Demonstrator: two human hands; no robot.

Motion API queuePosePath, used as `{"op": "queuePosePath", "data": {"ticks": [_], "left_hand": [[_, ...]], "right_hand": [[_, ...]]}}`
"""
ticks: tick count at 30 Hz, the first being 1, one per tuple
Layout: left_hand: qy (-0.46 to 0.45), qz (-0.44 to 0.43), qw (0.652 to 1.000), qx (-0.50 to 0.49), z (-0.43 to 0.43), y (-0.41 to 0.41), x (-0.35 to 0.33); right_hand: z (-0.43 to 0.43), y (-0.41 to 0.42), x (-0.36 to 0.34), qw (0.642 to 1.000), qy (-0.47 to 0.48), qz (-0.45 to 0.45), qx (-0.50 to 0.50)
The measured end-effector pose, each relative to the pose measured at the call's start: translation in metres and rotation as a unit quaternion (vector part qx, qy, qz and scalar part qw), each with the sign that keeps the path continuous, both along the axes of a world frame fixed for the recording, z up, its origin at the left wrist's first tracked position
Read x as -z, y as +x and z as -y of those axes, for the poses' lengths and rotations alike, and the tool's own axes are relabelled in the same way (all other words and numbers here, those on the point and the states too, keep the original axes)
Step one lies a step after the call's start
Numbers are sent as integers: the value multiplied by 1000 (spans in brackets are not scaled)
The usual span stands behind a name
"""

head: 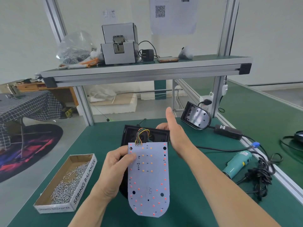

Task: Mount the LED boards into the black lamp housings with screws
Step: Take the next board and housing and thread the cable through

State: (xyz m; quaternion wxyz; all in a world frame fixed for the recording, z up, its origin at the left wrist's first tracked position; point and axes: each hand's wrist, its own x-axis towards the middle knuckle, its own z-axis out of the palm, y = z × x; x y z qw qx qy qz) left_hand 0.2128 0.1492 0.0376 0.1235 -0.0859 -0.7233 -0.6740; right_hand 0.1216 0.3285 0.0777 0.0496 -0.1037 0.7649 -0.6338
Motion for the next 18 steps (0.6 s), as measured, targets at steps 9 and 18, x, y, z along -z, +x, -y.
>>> {"op": "queuePosePath", "data": {"ticks": [9,18], "left_hand": [[-86,-20,995,-42,-4,0,-24],[-142,-1,981,-129,-5,-9,-7]], "right_hand": [[-5,6,10,986,89,-118,74],[-29,63,15,966,147,-209,26]]}}
